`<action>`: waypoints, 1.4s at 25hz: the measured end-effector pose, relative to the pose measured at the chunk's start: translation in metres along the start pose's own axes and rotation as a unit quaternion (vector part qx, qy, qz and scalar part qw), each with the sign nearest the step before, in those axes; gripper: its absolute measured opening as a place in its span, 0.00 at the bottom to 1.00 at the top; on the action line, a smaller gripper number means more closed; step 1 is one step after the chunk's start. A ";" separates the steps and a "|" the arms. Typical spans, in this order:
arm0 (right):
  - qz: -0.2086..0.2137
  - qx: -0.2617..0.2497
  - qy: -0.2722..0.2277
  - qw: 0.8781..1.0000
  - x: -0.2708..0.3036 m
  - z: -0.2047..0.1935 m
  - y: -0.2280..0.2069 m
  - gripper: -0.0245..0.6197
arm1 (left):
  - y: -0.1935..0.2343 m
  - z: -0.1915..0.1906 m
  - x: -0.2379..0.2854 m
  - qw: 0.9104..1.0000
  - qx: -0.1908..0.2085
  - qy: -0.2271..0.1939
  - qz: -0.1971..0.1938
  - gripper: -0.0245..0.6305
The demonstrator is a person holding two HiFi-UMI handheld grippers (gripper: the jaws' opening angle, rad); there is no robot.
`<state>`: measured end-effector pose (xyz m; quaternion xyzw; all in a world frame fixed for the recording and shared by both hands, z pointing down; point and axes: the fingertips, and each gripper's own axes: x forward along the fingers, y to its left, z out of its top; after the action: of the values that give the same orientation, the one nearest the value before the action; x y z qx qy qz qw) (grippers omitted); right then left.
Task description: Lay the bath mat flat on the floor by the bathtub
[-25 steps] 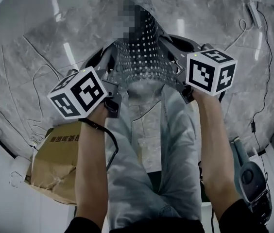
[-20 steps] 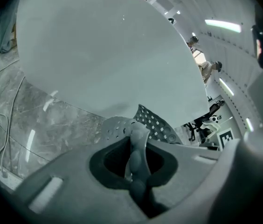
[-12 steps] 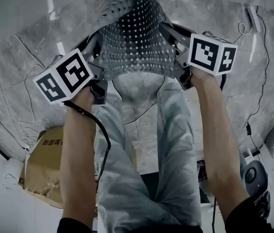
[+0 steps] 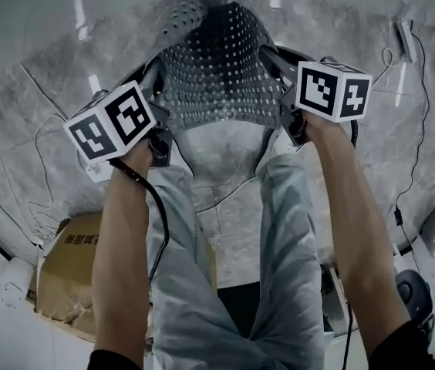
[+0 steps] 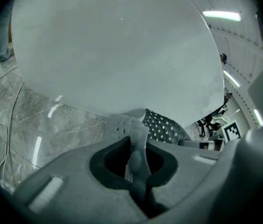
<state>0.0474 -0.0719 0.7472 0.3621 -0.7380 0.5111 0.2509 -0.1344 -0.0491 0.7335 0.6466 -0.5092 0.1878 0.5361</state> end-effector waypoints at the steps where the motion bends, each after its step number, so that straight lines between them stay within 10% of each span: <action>1: 0.000 0.000 0.003 1.000 0.003 -0.002 -0.002 0.07 | 0.004 -0.003 0.003 1.000 -0.001 0.002 0.002 0.07; 28: -0.049 0.009 0.059 0.997 0.033 -0.070 -0.091 0.07 | 0.075 -0.063 0.056 0.994 0.028 0.075 0.074 0.07; 35: -0.058 -0.005 0.073 0.996 0.037 -0.078 -0.119 0.08 | 0.085 -0.093 0.081 0.974 0.141 0.137 0.112 0.08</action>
<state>0.1186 -0.0352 0.8699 0.3646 -0.6982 0.5171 0.3349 -0.1458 0.0043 0.8728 0.6225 -0.4683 0.4037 0.4799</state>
